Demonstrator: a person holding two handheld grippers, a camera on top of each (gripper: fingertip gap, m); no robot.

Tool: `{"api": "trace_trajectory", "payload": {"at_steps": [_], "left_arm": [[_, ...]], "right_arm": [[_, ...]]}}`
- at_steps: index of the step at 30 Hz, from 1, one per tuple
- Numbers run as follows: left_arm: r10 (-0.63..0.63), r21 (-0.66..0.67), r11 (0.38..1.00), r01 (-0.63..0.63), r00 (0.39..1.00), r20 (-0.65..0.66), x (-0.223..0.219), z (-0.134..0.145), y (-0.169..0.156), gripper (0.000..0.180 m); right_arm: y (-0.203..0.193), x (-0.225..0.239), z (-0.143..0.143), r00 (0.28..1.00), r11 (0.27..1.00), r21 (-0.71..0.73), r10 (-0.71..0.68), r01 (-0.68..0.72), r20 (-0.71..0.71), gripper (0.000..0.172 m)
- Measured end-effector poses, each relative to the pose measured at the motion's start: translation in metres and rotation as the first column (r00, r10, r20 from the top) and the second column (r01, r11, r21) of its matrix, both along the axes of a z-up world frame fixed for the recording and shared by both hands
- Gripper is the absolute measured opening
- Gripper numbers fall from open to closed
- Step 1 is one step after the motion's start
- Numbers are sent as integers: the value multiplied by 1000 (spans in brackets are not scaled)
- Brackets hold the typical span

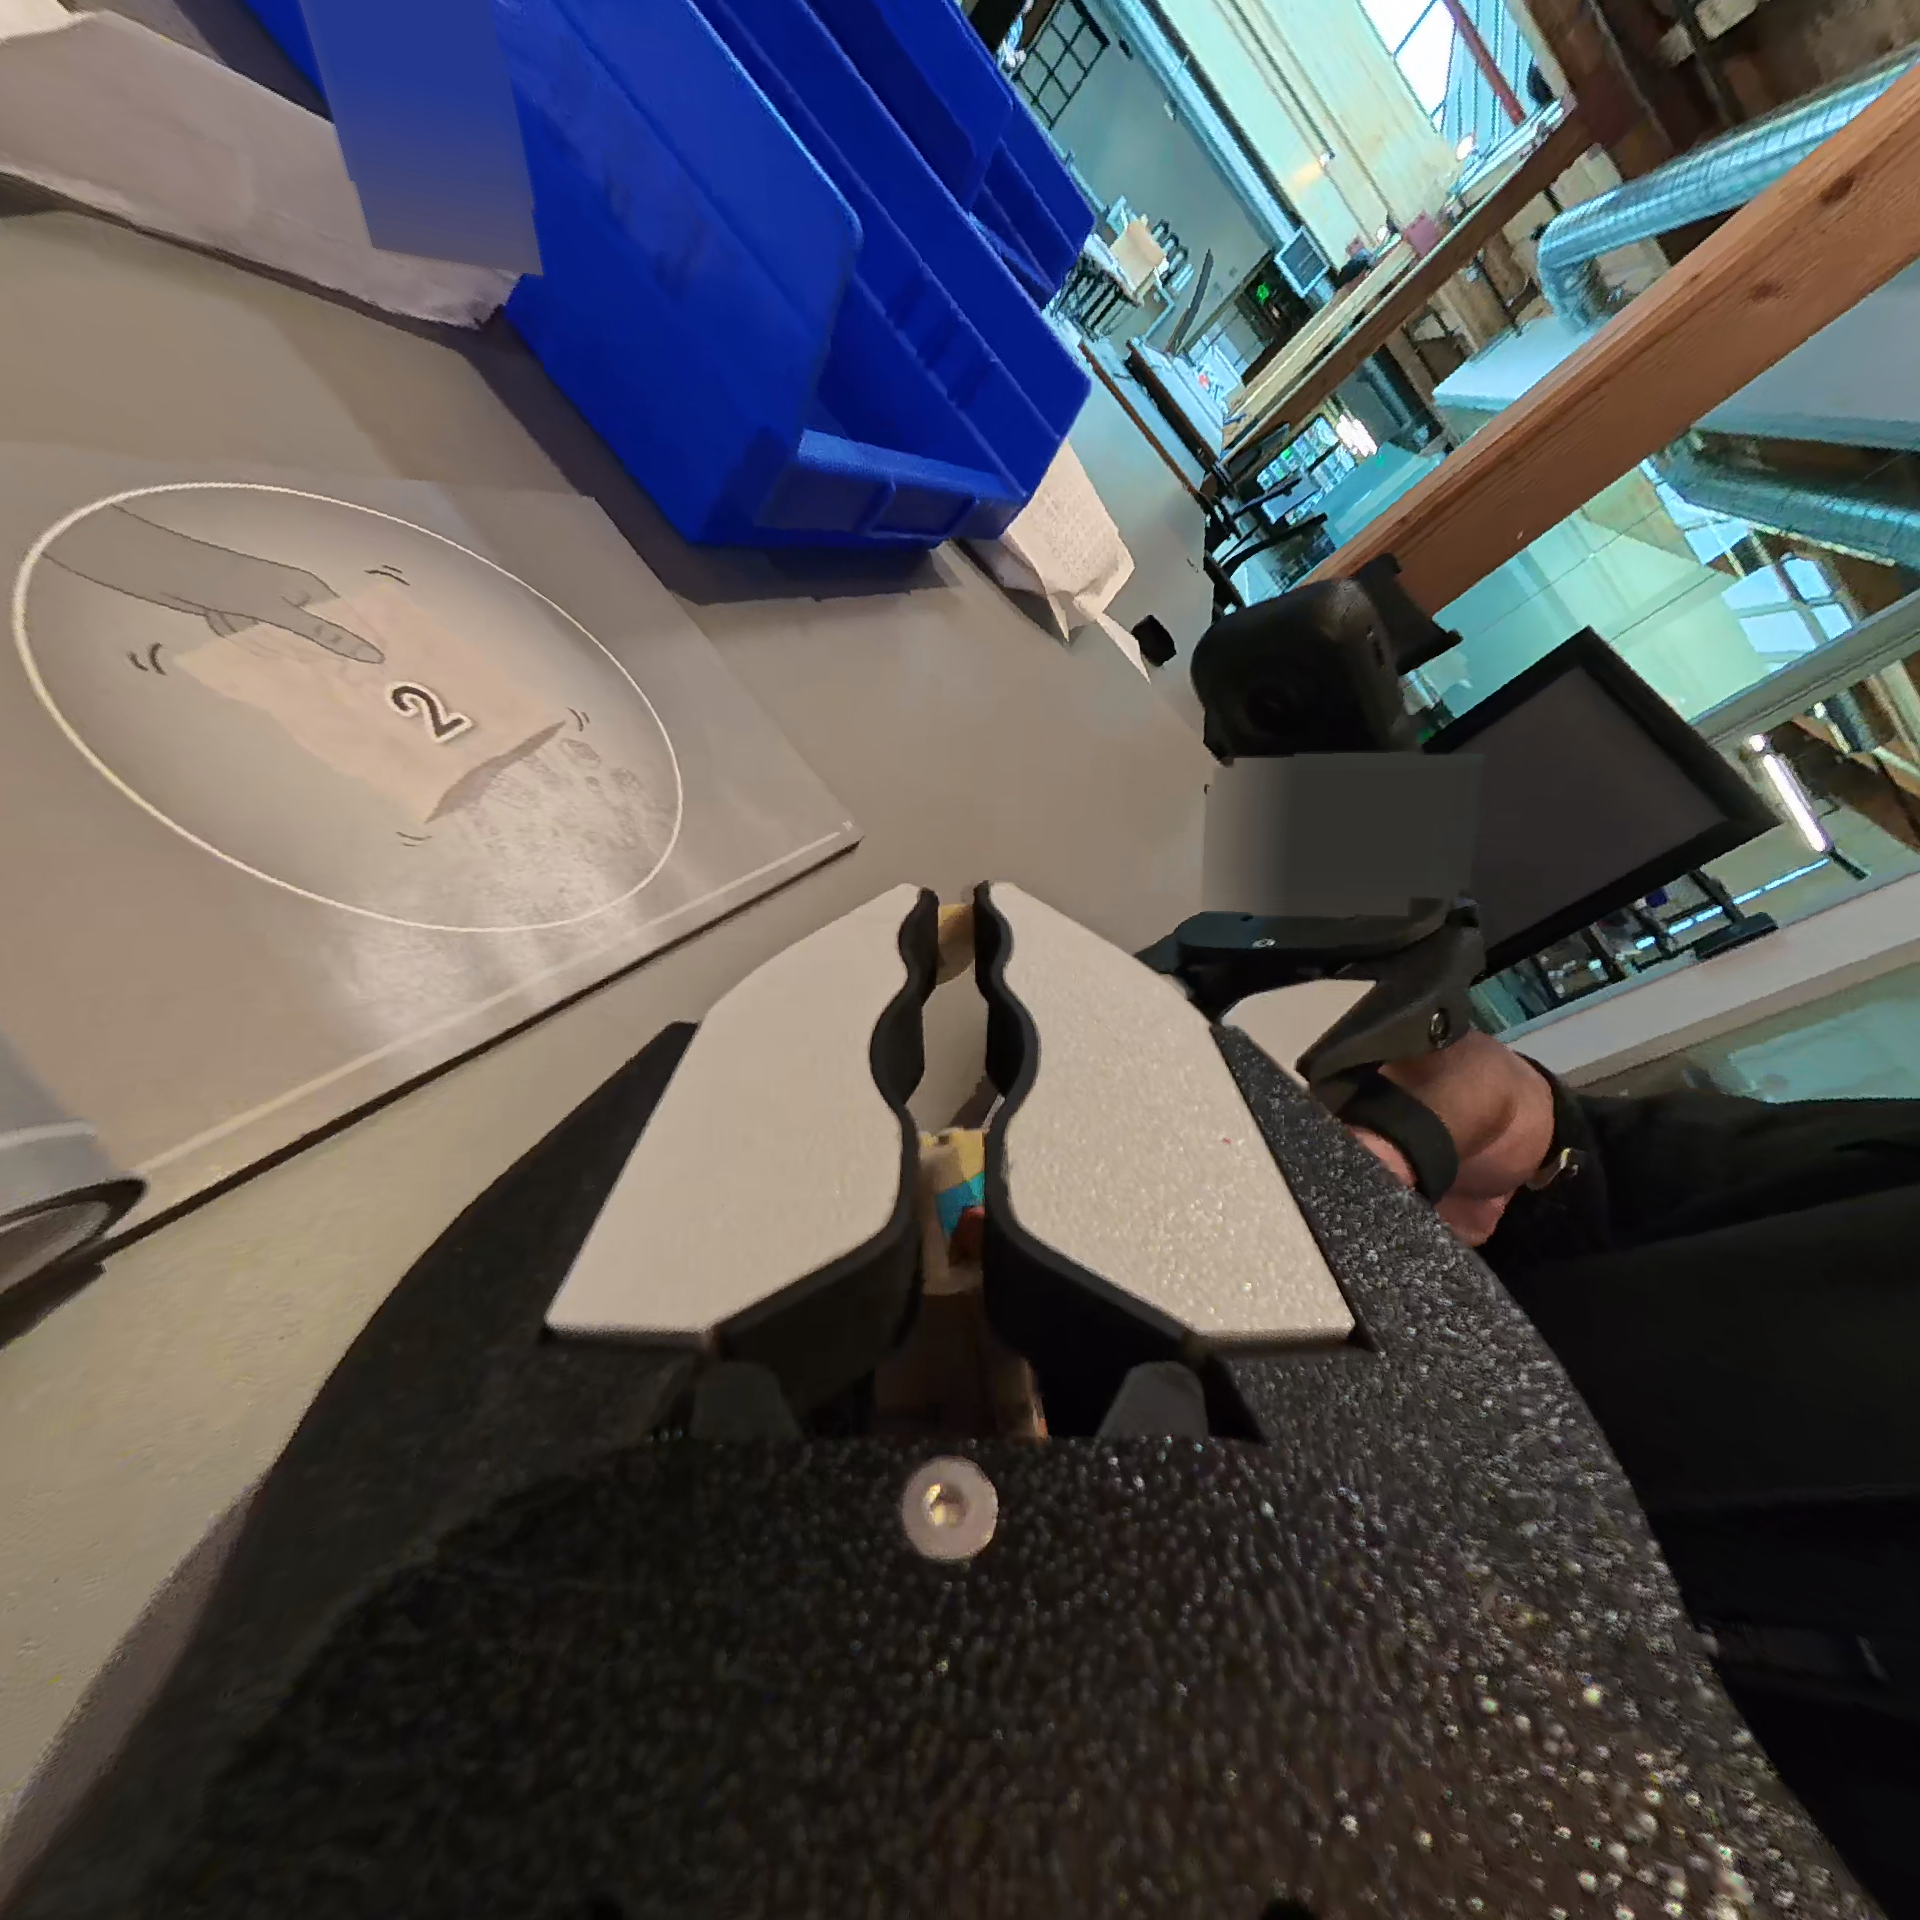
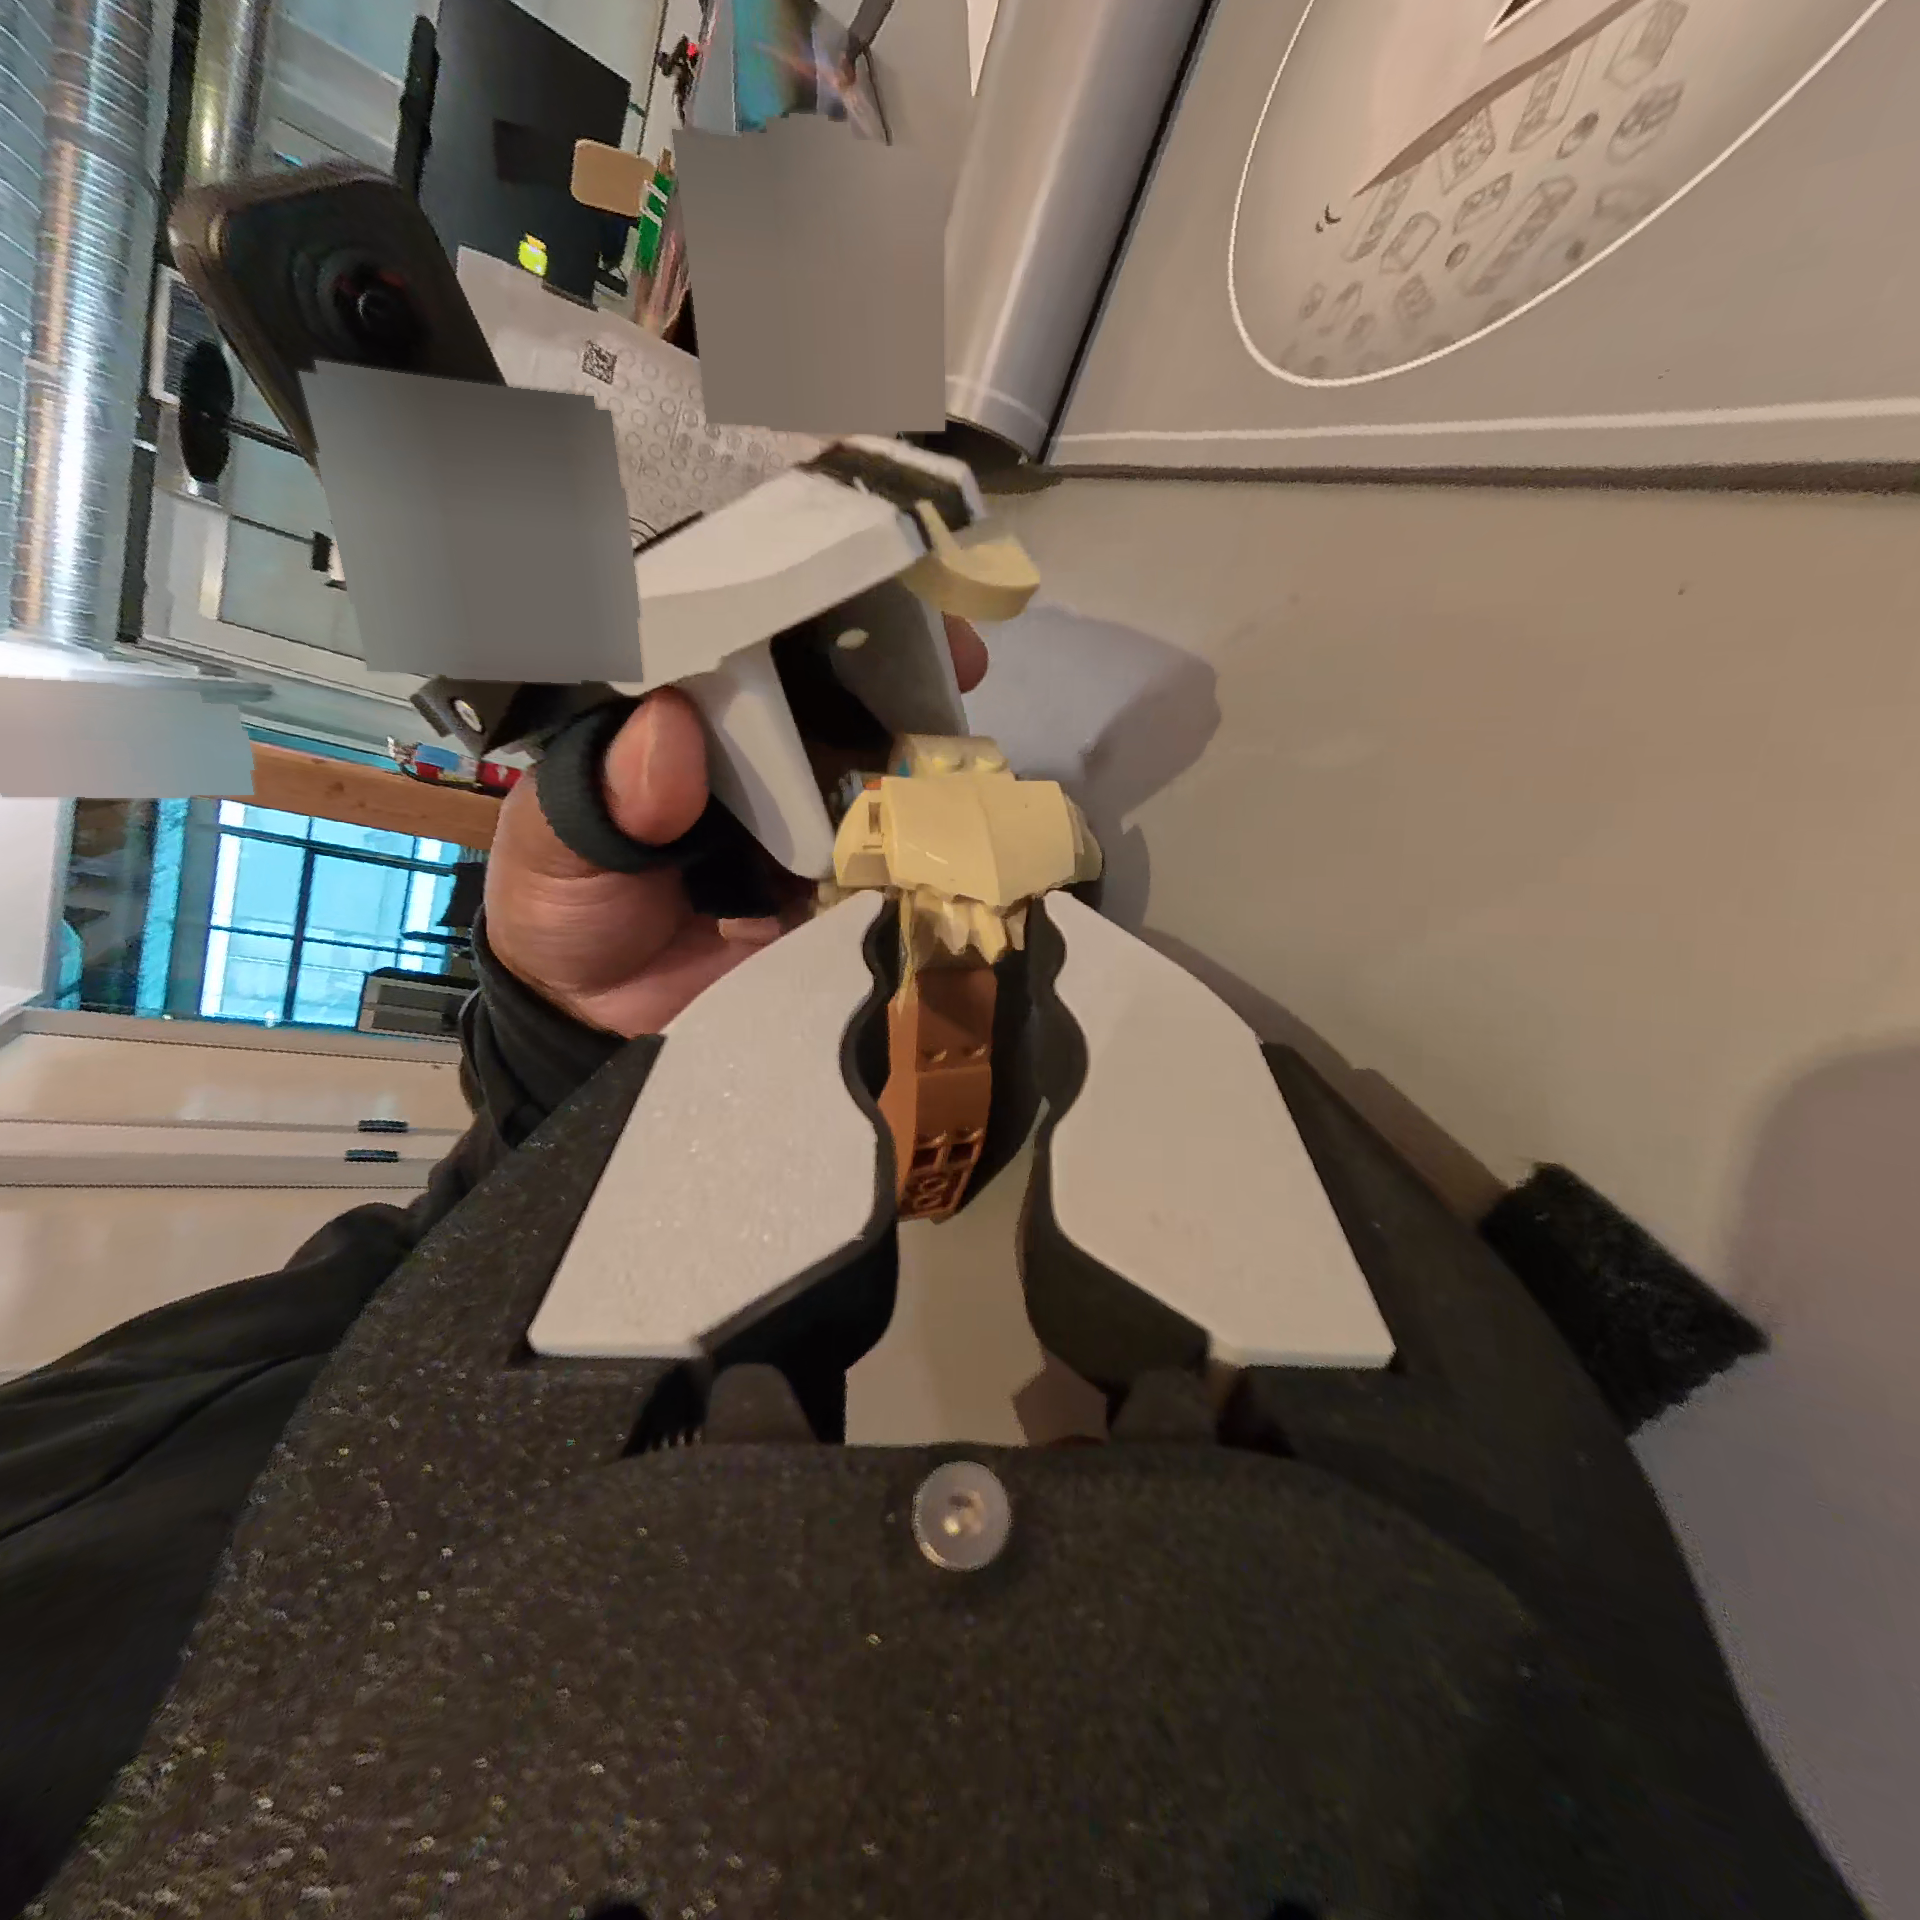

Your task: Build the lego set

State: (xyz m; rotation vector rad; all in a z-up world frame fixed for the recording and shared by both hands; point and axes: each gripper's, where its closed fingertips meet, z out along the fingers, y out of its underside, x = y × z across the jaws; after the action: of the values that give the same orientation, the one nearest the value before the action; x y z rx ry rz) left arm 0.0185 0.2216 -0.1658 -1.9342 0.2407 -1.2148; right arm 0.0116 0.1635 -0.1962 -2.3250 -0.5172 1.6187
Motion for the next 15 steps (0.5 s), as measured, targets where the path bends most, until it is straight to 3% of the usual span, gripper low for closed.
{"api": "trace_trajectory", "payload": {"at_steps": [4, 15], "left_arm": [[-2, 0, 1000, 2, 999, 49, -2, 5, 0, 6], [-11, 2, 1000, 11, 994, 106, -2, 11, -3, 6]], "right_arm": [[-6, -4, 0, 999, 997, -63, 34, -36, -36, 22], [-13, -13, -1, 996, 995, -33, 88, -89, -29, 19]]}}
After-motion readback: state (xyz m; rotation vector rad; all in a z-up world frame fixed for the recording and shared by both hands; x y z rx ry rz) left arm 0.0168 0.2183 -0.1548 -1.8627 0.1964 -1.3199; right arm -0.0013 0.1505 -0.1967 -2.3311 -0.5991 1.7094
